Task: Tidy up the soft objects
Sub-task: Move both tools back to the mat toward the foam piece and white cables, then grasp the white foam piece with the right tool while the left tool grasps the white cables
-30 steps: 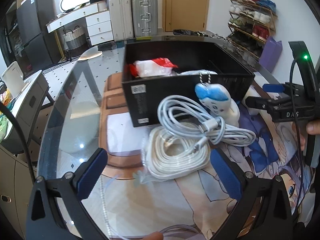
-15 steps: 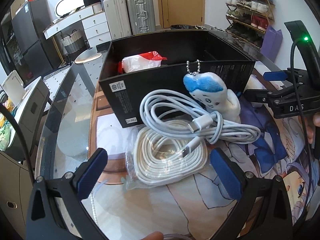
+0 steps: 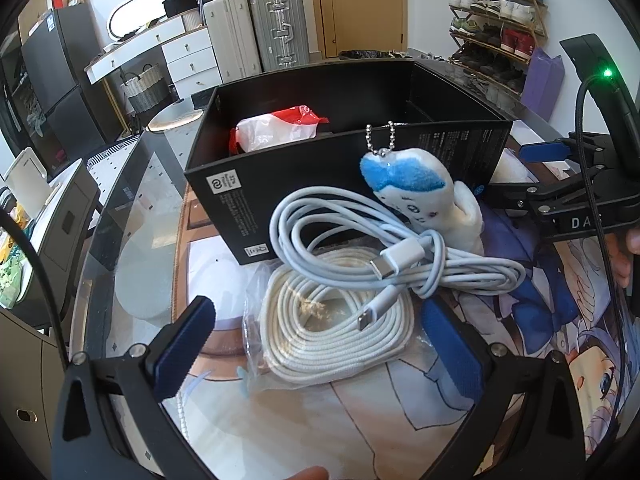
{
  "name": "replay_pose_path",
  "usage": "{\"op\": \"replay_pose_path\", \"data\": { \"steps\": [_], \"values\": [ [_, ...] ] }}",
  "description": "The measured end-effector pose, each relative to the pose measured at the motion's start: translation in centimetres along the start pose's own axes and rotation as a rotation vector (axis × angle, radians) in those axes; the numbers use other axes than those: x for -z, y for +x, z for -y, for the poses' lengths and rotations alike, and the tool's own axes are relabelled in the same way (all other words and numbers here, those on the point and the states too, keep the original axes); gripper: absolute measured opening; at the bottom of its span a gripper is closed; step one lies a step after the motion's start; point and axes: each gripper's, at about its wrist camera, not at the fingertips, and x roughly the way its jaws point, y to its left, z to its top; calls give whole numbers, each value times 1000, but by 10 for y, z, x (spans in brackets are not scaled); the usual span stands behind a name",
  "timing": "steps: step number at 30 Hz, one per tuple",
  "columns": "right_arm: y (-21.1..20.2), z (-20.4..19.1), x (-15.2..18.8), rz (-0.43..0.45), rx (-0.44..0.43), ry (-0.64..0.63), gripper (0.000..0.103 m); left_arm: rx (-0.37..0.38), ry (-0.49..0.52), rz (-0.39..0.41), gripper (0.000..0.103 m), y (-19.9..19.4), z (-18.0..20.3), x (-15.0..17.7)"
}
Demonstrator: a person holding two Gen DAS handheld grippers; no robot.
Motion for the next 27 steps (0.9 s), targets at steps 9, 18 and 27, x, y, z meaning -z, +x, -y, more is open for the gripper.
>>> {"op": "replay_pose_path", "data": {
  "steps": [9, 18, 27],
  "values": [
    [0, -1, 0, 0, -21, -13, 76, 58, 0, -7, 87, 3, 3, -2],
    [-2, -3, 4, 2, -40, -15, 66, 100, 18, -1, 64, -3, 7, -1],
    [-8, -9, 10, 19, -58, -32, 45, 114, -3, 7, 54, -10, -1, 1]
  ]
}}
